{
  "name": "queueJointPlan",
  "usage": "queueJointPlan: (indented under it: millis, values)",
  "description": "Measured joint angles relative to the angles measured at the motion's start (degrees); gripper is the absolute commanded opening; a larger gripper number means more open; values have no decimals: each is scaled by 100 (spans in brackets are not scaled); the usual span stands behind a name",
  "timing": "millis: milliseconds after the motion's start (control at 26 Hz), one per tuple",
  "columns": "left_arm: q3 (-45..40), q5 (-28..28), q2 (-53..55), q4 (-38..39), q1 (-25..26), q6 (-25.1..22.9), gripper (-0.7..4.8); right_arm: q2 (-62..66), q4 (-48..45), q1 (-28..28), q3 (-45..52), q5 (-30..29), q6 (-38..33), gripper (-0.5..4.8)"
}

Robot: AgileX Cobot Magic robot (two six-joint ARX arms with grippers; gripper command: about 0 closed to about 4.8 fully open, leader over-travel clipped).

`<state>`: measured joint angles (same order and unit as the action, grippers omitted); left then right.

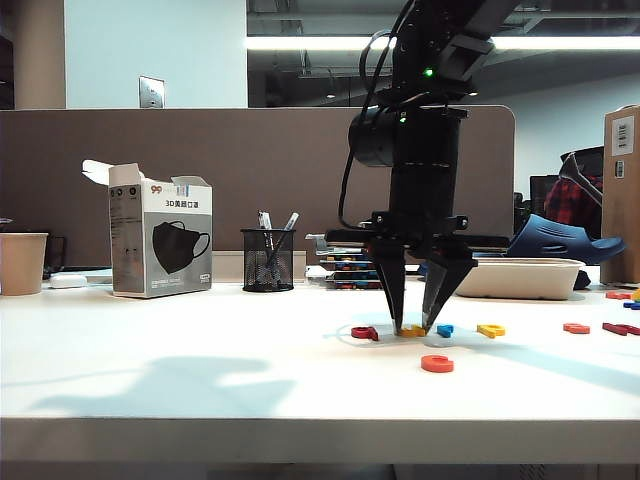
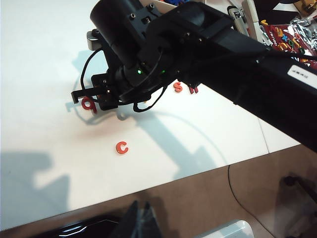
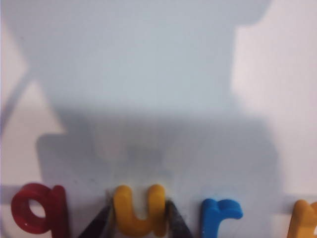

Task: Select the appropriate letters from the row of letter magnets placed on the table to arrange into the word "cup".

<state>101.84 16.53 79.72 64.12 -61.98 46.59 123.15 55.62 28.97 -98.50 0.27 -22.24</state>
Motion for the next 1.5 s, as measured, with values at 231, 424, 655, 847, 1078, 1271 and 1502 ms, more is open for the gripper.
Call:
queueJointPlan:
  millis: [231, 424, 655, 847, 1078, 1271, 1502]
  values:
    - [0, 0, 0, 0, 0, 0, -5, 0, 0, 0, -2, 0, 0, 127]
    - [0, 0, 0, 0, 0, 0, -5, 0, 17, 0, -4, 9, 2, 105]
    - [0, 0, 0, -2, 0, 0, -5, 0, 20, 0, -4, 11, 0, 105]
    - [0, 0, 0, 0, 0, 0, -5, 0, 22, 0, -4, 13, 0, 106]
    - [0, 0, 0, 0, 0, 0, -5, 0, 26, 0, -7, 13, 0, 105]
    - [0, 0, 0, 0, 0, 0, -5, 7, 37, 0, -24, 13, 0, 106]
    - [0, 0, 0, 0, 0, 0, -5, -22, 98, 2, -17, -9, 0, 106]
